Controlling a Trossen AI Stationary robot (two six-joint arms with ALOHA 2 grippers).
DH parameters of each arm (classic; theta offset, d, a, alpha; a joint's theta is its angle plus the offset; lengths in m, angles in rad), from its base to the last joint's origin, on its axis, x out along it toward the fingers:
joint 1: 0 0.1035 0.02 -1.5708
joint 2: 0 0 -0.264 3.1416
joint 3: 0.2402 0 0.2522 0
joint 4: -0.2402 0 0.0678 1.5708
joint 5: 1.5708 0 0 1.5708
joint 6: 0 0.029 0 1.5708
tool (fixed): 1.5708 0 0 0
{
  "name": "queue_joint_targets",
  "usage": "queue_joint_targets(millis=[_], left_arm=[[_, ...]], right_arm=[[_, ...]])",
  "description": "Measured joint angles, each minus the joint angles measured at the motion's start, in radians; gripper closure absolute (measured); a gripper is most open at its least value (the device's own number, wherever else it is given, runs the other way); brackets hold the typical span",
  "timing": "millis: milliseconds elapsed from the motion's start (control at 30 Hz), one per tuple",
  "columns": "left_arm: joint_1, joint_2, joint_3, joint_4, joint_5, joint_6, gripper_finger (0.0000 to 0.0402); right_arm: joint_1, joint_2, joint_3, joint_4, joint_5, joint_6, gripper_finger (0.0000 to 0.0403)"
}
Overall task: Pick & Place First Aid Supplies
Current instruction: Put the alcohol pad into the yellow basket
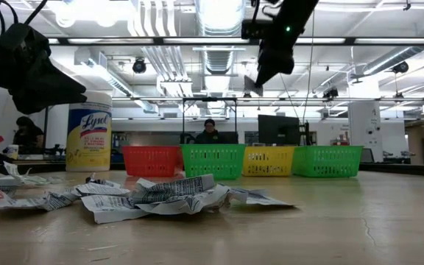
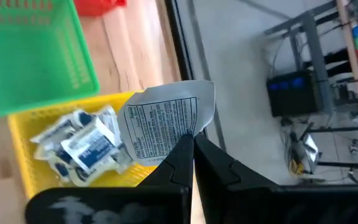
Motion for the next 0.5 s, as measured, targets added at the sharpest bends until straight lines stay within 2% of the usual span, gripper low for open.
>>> queue_joint_targets(millis=[200, 500], left_arm=[[0.000, 0.000, 0.000, 0.000, -0.058, 0.007, 0.0271], [0.000, 0.000, 0.000, 0.000, -0.059, 0.007, 0.0271]], right_arm=[[-0.098, 0.057, 0.049, 0.003, -0.206, -0.050, 0.0394], [-0.192, 0.118, 0.161, -0.065, -0.308, -0.103, 0.0394]])
